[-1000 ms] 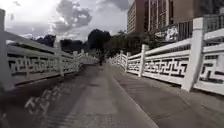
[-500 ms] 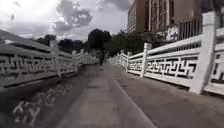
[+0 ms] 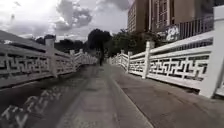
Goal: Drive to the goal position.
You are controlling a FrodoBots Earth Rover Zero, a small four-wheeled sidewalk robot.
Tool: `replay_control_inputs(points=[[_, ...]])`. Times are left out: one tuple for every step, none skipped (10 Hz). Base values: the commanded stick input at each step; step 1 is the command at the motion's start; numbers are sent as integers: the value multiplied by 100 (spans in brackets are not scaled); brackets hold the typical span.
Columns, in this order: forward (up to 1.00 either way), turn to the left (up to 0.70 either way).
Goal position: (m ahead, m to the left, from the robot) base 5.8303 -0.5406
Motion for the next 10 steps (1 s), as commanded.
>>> replay_control_inputs(points=[[45, 27], [45, 10], [45, 0], [45, 0], [45, 0], [45, 0], [45, 0], [45, 0], [45, 0], [45, 0]])
